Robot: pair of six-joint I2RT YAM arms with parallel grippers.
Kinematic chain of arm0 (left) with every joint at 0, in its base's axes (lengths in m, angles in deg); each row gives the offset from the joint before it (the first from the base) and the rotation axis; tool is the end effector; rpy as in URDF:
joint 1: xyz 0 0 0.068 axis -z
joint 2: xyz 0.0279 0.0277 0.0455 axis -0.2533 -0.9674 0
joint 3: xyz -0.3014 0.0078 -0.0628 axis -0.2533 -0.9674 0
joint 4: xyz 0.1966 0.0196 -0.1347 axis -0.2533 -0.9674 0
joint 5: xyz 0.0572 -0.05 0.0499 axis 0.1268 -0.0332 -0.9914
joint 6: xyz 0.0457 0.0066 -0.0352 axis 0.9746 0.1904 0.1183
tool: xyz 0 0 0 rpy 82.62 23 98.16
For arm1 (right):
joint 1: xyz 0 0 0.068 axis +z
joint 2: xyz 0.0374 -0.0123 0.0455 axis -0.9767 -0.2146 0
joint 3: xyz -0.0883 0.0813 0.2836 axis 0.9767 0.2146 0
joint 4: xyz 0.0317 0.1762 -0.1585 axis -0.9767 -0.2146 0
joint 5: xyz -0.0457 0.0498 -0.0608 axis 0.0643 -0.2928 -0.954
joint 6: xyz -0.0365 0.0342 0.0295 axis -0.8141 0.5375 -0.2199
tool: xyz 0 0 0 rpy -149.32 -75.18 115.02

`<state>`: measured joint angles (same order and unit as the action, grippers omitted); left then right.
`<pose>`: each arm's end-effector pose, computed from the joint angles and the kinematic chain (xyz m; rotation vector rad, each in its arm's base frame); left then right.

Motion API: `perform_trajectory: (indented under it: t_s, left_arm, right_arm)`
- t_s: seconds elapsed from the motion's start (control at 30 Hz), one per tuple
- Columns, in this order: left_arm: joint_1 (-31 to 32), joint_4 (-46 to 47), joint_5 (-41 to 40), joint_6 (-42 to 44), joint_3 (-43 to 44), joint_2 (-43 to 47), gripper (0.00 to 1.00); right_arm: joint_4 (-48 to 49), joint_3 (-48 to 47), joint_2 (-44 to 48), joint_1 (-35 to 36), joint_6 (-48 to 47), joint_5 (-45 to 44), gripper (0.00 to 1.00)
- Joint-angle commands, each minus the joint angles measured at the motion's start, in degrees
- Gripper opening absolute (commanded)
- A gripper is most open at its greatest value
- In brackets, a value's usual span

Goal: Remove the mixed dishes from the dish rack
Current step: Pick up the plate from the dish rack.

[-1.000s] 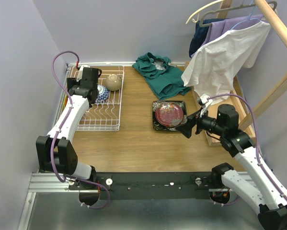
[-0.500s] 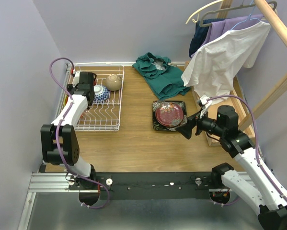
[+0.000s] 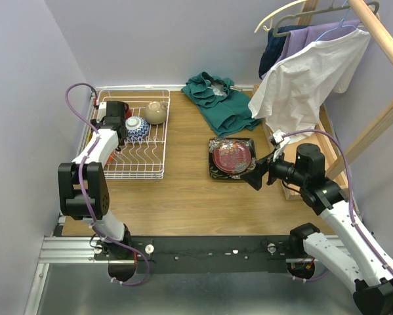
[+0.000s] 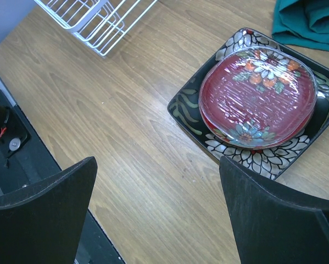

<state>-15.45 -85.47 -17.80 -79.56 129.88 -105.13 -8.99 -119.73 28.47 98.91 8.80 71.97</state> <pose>0.3227 0.0329 0.2851 -0.5124 2.2821 0.8600 0.1079 0.0637 0.3198 -0.6253 1.9090 0.7920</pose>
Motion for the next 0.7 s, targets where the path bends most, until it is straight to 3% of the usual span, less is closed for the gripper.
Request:
perform_trajectory:
  t_s: [0.0, 0.47, 0.67]
  left_arm:
    - [-0.28, 1.23, -2.11, -1.51, -0.76, -1.25, 0.33]
    - [-0.10, -4.13, -1.67, -1.78, 2.32, 4.02, 0.05]
    - [0.60, -5.36, -4.65, 0.94, 3.28, 5.78, 0.04]
  right_arm:
    - [0.98, 0.35, -0.30, 0.23, -0.91, -1.11, 1.00]
    - [1.60, 0.97, 0.58, 0.23, -0.65, -1.20, 1.00]
    - [1.77, 1.06, 0.75, 0.23, -0.47, -0.76, 1.00]
